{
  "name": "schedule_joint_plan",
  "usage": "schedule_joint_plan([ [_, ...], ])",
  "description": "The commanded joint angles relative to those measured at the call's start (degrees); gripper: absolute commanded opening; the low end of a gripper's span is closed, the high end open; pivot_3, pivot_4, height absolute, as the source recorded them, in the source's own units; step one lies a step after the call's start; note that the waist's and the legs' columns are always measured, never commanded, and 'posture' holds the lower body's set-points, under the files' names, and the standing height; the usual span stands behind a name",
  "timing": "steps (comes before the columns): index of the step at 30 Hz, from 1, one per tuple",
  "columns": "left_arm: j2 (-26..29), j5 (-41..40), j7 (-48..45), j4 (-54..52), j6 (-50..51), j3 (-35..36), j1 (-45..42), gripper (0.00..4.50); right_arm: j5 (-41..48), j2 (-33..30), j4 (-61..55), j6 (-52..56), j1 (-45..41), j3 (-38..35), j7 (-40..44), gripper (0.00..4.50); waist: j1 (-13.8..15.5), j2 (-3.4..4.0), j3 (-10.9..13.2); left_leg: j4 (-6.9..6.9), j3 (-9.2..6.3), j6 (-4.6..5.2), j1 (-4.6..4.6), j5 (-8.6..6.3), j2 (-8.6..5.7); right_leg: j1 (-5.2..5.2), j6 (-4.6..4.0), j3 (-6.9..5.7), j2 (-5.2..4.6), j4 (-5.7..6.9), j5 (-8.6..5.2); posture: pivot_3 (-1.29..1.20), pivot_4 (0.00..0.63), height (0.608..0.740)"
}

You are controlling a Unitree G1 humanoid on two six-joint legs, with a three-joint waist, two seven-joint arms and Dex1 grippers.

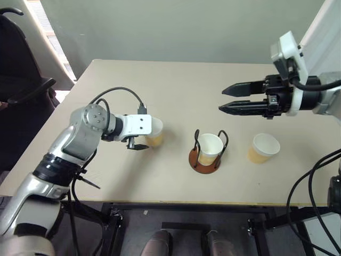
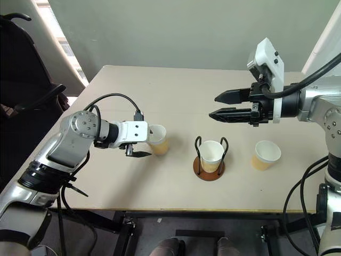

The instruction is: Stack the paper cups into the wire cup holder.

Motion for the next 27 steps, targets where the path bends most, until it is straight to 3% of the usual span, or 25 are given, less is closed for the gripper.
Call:
schedule_joint_plan([
  [1, -1.89, 1.87, 0.45, 3.36, -3.01, -0.57, -2.61, 4.03, 1.60, -0.91, -1.54, -0.94, -0.68, -0.94, -1.27, 2.51, 0.01, 0.00, 0.00, 0.00, 0.00, -0.02, 0.00, 0.00, 0.00, 0.00, 0.01, 0.00, 0.00, 0.01, 0.00, 0.00, 0.150, 0.740],
  [7, -3.88, 3.04, -1.27, 7.18, -6.94, -1.65, -3.87, 4.03, 2.80, -1.38, -2.01, -0.94, -0.26, -1.00, -2.78, 2.51, 0.00, 0.00, 0.00, -0.01, 0.00, -0.04, -0.03, -0.05, 0.00, -0.01, 0.10, 0.00, 0.00, -0.03, 0.05, 0.00, 0.150, 0.740],
  [9, -4.35, 2.81, -1.67, 7.89, -8.74, -1.63, -3.80, 3.66, 3.30, -1.39, -2.24, -0.71, -0.08, -1.21, -3.31, 2.55, 0.00, 0.00, 0.00, -0.01, 0.00, -0.04, -0.03, -0.05, 0.00, -0.02, 0.17, 0.00, 0.01, -0.03, 0.09, 0.00, 0.150, 0.740],
  [20, -4.79, -4.69, -8.10, 9.94, -16.61, 2.34, -5.25, 0.02, 4.60, -4.23, -2.14, -2.10, 1.22, 0.18, -1.70, 2.55, 0.05, 0.00, 0.00, 0.03, 0.00, 0.00, -0.06, -0.05, 0.00, -0.02, 0.17, 0.00, 0.01, -0.01, 0.09, 0.00, 0.150, 0.740],
  [27, -3.77, -8.11, -12.61, 9.77, -15.25, 4.43, -7.09, 0.02, 3.88, -5.97, -1.39, -5.61, 3.28, 0.84, 0.30, 2.55, 0.06, 0.00, 0.00, 0.04, 0.00, 0.18, -0.05, -0.14, 0.00, -0.01, 0.18, -0.01, 0.01, -0.01, 0.10, 0.00, 0.150, 0.740],
])
